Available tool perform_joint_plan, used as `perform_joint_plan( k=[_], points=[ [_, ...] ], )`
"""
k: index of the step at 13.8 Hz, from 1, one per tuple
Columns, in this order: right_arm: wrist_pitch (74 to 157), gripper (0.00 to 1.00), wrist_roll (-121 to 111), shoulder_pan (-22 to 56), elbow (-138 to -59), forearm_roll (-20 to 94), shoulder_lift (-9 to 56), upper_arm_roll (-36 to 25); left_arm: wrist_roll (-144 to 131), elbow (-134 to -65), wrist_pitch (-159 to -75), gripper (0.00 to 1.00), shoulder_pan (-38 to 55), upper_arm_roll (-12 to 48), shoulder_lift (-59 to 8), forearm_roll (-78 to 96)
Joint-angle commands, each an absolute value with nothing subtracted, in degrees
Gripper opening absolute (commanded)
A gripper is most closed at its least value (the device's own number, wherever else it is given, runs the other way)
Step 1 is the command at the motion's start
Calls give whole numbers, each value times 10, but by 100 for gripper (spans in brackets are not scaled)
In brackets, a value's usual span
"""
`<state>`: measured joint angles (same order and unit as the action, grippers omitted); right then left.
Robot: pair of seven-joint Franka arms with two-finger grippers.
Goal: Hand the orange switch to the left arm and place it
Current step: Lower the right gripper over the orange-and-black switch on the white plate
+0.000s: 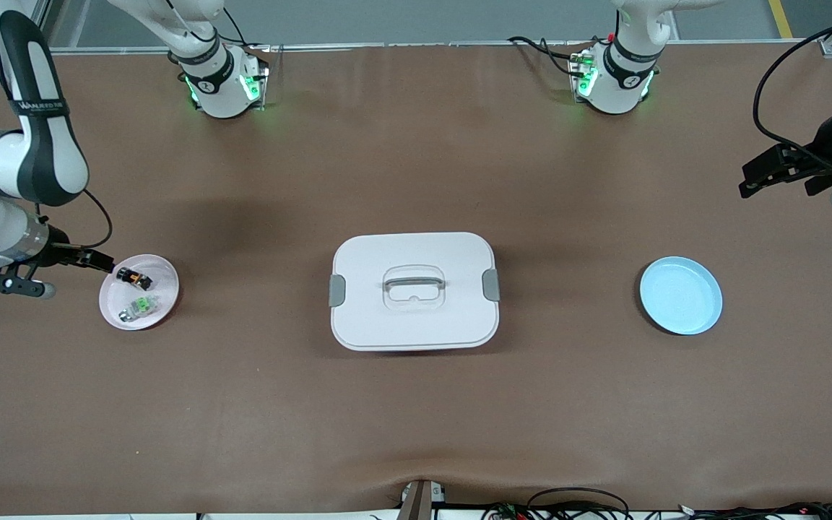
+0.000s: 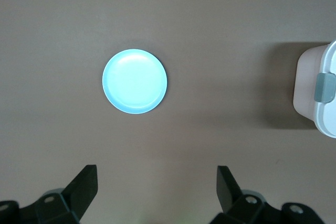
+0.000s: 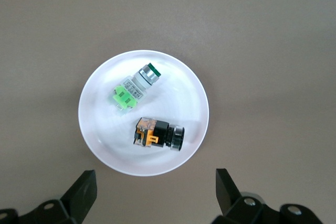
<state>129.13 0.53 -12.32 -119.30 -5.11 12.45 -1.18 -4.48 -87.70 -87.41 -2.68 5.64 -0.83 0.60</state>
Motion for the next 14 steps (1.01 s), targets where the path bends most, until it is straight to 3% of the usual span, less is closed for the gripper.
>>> perform_joint_plan(
  k=[1,14],
  points=[
    [1345,100,13,-142,-1209,-62,150,-3,-47,-869,-864,100,-26,57,-11,-5],
    [1459,100,14,-140,-1237,-62,232,-4,-44,-865,-878,100,-30,55,-35,-5]
  ],
)
